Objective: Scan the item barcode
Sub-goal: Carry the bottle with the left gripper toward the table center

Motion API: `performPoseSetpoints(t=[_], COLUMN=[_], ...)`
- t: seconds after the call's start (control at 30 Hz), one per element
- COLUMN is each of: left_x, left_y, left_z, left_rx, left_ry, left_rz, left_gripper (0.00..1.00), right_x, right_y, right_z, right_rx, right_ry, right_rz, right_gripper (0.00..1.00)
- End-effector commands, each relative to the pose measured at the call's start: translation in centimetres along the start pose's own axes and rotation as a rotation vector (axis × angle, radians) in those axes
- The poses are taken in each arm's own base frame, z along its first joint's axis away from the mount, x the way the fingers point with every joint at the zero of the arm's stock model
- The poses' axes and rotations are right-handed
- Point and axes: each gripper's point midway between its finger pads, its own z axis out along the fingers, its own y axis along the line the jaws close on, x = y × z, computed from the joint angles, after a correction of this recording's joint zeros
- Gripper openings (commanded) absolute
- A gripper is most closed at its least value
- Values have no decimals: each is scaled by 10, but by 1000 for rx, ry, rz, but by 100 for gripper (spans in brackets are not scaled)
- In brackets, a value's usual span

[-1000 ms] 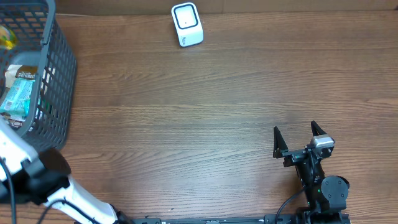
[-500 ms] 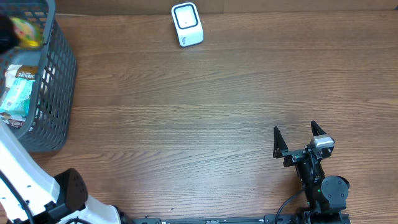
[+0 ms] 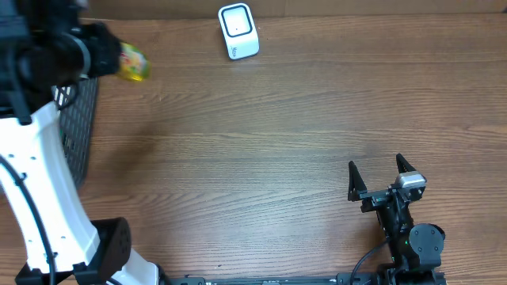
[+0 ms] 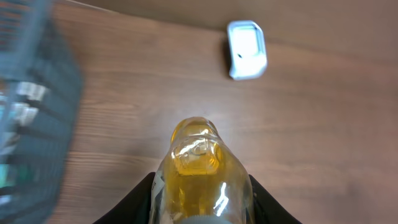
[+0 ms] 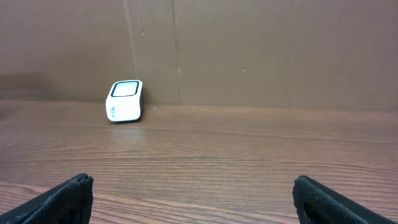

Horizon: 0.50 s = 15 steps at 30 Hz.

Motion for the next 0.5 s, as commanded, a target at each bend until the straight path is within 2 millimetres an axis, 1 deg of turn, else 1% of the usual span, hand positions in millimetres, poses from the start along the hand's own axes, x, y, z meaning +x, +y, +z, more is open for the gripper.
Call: performPoseSetpoints(t=[0.0, 0.1, 0.2, 0.27, 0.37, 0.4, 0.47], left_x=[10, 23, 35, 46, 65, 71, 84], left_y=[-29, -47, -70, -85, -110, -115, -127], left_z=[-13, -7, 1, 7, 20, 24, 34], left_rx=[24, 5, 10, 20, 47, 48, 49], left_ry=[-11, 24, 54, 88, 144, 162, 203], left_rz=[17, 14, -8, -29, 5, -5, -21], left_gripper=[37, 36, 35, 36, 38, 35, 34], right_x=[2, 2, 2, 2, 2, 2, 2], right_y=[-1, 0, 0, 0, 0, -1, -1], right_z=[0, 0, 0, 0, 0, 0, 0], right_rx=[1, 1, 1, 1, 1, 1, 1], right_ry=[-1, -2, -1, -1, -1, -1, -2], right_rz=[-5, -5, -5, -5, -5, -5, -5], right_gripper=[100, 100, 100, 100, 100, 100, 100])
